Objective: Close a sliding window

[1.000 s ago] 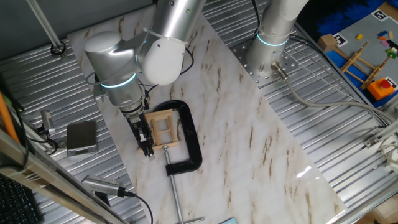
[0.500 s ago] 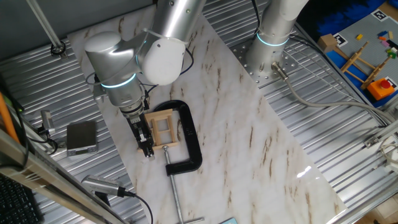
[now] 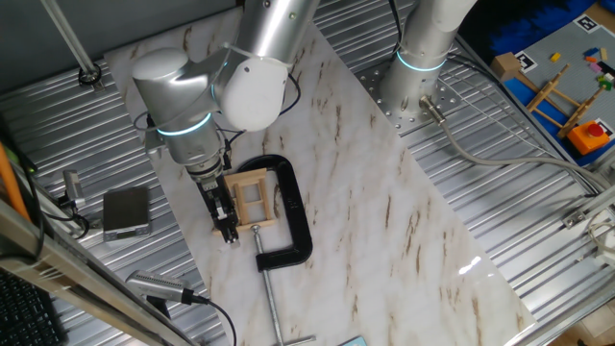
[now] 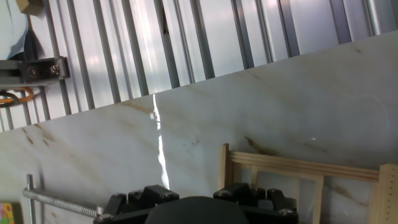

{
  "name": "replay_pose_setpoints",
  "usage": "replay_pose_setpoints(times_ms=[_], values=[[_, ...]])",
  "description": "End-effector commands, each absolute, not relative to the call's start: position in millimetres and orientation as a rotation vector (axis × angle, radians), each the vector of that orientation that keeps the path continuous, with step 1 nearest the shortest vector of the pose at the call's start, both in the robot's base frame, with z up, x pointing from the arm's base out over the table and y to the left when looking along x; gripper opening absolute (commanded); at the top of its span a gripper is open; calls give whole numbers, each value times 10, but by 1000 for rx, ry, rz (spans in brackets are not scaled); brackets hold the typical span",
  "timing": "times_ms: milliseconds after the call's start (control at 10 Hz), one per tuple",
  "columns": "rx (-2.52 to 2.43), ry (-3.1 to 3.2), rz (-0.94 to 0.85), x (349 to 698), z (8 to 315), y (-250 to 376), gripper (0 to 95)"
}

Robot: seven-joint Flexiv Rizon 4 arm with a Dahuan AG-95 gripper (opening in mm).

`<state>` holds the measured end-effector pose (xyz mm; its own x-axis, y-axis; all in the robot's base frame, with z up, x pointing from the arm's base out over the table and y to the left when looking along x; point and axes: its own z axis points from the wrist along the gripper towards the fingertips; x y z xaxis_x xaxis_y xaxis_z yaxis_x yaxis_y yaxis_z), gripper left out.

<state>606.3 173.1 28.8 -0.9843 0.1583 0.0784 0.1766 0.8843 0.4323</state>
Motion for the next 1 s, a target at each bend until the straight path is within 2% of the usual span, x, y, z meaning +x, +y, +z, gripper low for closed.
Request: replay_pose_setpoints(times_ms=[100,1000], values=[[-272,-3009,-693,6055,290,1725,760],[-263,-3011,-690,6004,246,1627,760]])
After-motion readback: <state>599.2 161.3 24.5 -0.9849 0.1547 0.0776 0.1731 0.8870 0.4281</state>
